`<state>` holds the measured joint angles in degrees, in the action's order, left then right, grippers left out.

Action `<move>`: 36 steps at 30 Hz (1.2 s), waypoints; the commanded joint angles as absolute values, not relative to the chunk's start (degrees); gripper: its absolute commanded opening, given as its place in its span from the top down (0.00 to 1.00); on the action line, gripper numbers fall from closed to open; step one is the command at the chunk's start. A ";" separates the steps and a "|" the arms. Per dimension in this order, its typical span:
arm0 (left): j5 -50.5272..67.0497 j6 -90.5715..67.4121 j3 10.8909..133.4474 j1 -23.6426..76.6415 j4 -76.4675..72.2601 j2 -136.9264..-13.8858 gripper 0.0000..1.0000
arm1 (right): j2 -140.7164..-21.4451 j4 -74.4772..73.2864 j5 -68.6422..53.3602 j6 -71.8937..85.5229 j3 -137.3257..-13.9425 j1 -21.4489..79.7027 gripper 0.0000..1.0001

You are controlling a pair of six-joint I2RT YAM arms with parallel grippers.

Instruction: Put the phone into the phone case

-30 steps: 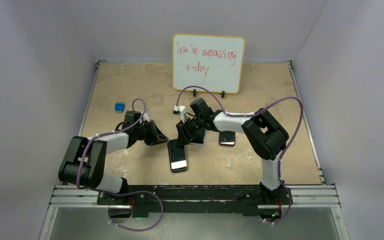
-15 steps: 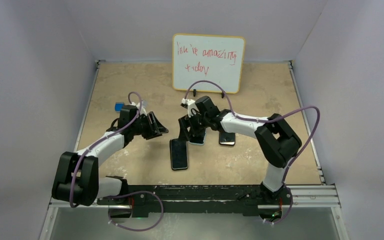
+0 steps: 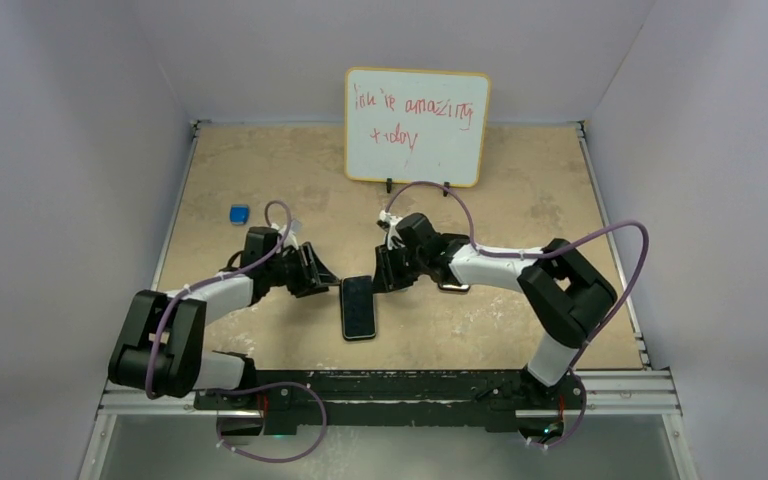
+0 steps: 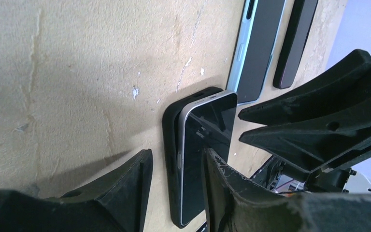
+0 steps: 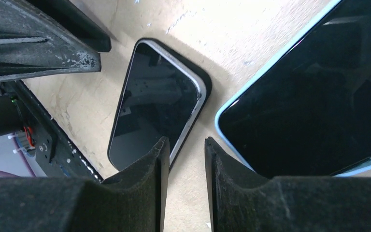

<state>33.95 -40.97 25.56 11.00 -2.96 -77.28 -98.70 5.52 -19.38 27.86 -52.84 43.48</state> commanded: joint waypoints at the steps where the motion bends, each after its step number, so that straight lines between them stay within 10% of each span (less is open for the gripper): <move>1: 36.21 -41.40 23.77 11.66 -8.59 -78.38 0.57 | -95.99 9.29 -14.57 33.06 -51.46 46.07 0.66; 20: 29.27 -42.54 22.51 16.03 -6.81 -80.09 0.87 | -100.77 5.51 -11.75 32.00 -54.68 52.75 0.80; 28: 23.46 -40.74 24.47 17.14 -0.15 -77.85 0.88 | -92.78 9.78 -9.14 38.60 -49.10 52.72 0.38; 36: 24.36 -41.22 23.95 17.14 2.09 -76.72 0.84 | -93.29 23.07 -8.85 47.72 -41.67 52.81 0.24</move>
<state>27.00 -42.68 23.92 17.02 -1.48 -77.38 -92.99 15.31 -9.91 41.58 -45.01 52.82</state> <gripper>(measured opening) 0.156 0.747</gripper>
